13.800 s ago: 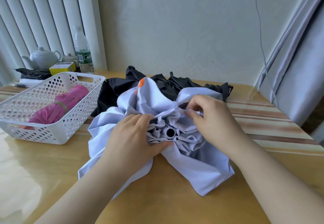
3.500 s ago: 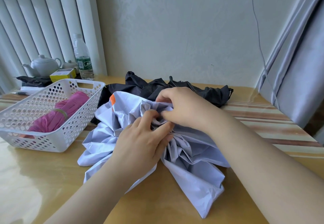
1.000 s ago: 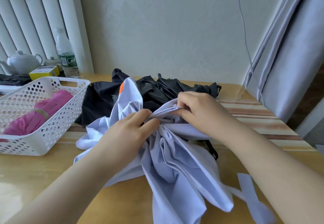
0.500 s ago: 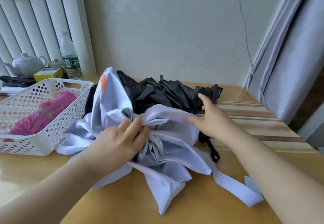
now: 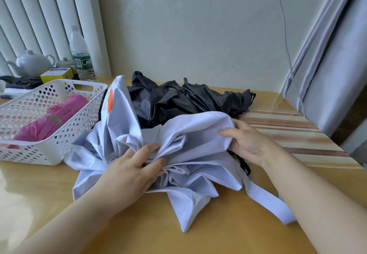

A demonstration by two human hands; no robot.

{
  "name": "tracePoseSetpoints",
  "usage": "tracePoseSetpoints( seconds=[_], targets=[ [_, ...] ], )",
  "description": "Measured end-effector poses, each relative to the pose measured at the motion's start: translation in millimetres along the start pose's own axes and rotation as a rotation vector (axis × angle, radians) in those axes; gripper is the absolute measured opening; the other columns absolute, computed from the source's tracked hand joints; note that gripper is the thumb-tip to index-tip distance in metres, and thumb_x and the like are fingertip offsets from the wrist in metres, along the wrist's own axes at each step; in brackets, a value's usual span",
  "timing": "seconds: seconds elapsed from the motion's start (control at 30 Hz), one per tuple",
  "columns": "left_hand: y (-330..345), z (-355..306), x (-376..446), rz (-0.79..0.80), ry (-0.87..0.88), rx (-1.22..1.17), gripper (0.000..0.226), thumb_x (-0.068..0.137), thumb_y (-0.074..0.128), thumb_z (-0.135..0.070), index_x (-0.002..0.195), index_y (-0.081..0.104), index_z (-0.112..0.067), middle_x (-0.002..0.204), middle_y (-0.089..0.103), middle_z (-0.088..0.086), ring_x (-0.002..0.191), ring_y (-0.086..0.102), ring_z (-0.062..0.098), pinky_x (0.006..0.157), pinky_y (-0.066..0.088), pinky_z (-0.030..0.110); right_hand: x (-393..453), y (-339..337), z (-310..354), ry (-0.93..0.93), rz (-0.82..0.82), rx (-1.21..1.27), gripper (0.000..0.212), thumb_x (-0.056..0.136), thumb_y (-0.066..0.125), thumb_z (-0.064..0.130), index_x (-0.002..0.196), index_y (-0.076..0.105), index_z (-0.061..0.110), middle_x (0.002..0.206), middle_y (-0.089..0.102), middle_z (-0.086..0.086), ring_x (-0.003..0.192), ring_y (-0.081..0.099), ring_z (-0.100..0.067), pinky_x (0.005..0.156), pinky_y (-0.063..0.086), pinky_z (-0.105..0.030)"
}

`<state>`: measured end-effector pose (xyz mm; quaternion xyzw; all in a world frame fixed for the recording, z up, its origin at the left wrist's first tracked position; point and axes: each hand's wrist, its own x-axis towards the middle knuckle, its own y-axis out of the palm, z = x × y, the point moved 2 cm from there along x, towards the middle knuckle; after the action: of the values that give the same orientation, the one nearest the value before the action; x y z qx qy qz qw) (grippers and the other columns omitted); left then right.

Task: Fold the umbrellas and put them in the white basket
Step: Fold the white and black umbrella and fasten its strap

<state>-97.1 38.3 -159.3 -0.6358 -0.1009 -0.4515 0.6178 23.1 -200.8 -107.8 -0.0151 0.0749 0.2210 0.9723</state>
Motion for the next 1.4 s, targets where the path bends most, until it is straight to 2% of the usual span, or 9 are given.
tracePoseSetpoints(
  seconds=[0.33, 0.47, 0.57, 0.7, 0.93, 1.1, 1.23, 1.33, 1.4],
  targets=[
    [-14, -9, -12, 0.156, -0.036, 0.124, 0.031, 0.089, 0.045, -0.027, 0.112, 0.067, -0.026, 0.116, 0.066, 0.005, 0.056, 0.048, 0.022, 0.049, 0.042, 0.029, -6, 5, -9, -0.004, 0.027, -0.107, 0.027, 0.089, 0.057, -0.003, 0.111, 0.064, 0.012, 0.109, 0.071, -0.013, 0.098, 0.067, -0.025, 0.093, 0.051, -0.041],
    [-44, -21, 1, 0.037, 0.024, 0.249, 0.029, 0.093, 0.048, -0.033, 0.117, 0.057, -0.018, 0.105, 0.060, 0.006, 0.063, 0.052, 0.025, 0.048, 0.044, 0.032, -5, 6, -5, -0.031, -0.005, -0.109, 0.027, 0.088, 0.061, 0.002, 0.110, 0.065, 0.016, 0.109, 0.072, -0.009, 0.104, 0.066, -0.025, 0.096, 0.050, -0.041],
    [-56, -26, 31, -0.037, -0.089, 0.188, 0.033, 0.095, 0.046, -0.035, 0.101, 0.064, -0.008, 0.086, 0.065, 0.006, 0.070, 0.054, 0.028, 0.059, 0.046, 0.039, -5, 8, 1, -0.075, -0.005, -0.111, 0.022, 0.083, 0.064, 0.012, 0.104, 0.068, 0.021, 0.102, 0.074, -0.003, 0.098, 0.068, -0.018, 0.093, 0.051, -0.037],
    [-23, -10, 33, 0.219, -0.242, 0.045, 0.056, 0.098, 0.027, -0.050, 0.089, 0.063, -0.008, 0.079, 0.065, 0.005, 0.078, 0.063, 0.030, 0.085, 0.047, 0.042, -9, 7, 3, -0.065, 0.060, -0.091, 0.029, 0.075, 0.062, 0.026, 0.101, 0.070, 0.015, 0.095, 0.074, -0.005, 0.090, 0.068, -0.020, 0.083, 0.054, -0.030],
    [-1, -13, 2, 0.409, -0.329, -0.043, 0.065, 0.096, 0.023, -0.060, 0.120, 0.058, -0.010, 0.118, 0.064, 0.014, 0.092, 0.068, 0.034, 0.077, 0.056, 0.042, -7, 5, -3, 0.092, 0.193, 0.063, 0.030, 0.078, 0.065, 0.027, 0.102, 0.070, 0.009, 0.102, 0.071, -0.013, 0.090, 0.068, -0.024, 0.089, 0.053, -0.037],
    [6, -22, 4, 0.476, -0.300, 0.000, 0.063, 0.095, 0.028, -0.057, 0.099, 0.070, -0.009, 0.109, 0.069, 0.016, 0.080, 0.070, 0.031, 0.069, 0.057, 0.038, -1, -2, 13, -0.262, -0.126, -0.809, 0.031, 0.098, 0.053, 0.026, 0.074, 0.053, 0.006, 0.064, 0.044, -0.001, 0.055, 0.039, -0.006, 0.053, 0.031, -0.018],
    [6, -30, 7, 0.485, -0.351, -0.001, 0.050, 0.082, 0.043, -0.050, 0.093, 0.073, -0.011, 0.096, 0.071, 0.012, 0.073, 0.069, 0.029, 0.061, 0.055, 0.032, -16, -16, 16, -0.231, -0.060, -0.936, 0.011, 0.086, 0.070, 0.021, 0.080, 0.061, 0.018, 0.070, 0.060, 0.008, 0.057, 0.048, -0.002, 0.054, 0.038, -0.017],
    [2, -21, 12, 0.497, -0.369, -0.004, 0.063, 0.076, 0.043, -0.066, 0.108, 0.071, -0.019, 0.112, 0.068, 0.015, 0.093, 0.068, 0.034, 0.077, 0.053, 0.041, -24, -7, 2, -0.198, -0.136, -1.075, 0.028, 0.075, 0.078, 0.029, 0.080, 0.052, 0.021, 0.073, 0.056, 0.006, 0.059, 0.044, -0.008, 0.053, 0.034, -0.023],
    [-5, -16, 19, 0.561, -0.378, 0.024, 0.078, 0.074, 0.031, -0.083, 0.122, 0.065, -0.032, 0.124, 0.062, 0.015, 0.117, 0.056, 0.040, 0.097, 0.035, 0.052, -23, 2, -4, -0.212, -0.182, -1.114, 0.031, 0.076, 0.074, 0.028, 0.073, 0.045, 0.017, 0.066, 0.047, 0.006, 0.058, 0.039, -0.011, 0.050, 0.028, -0.021]
  ],
)
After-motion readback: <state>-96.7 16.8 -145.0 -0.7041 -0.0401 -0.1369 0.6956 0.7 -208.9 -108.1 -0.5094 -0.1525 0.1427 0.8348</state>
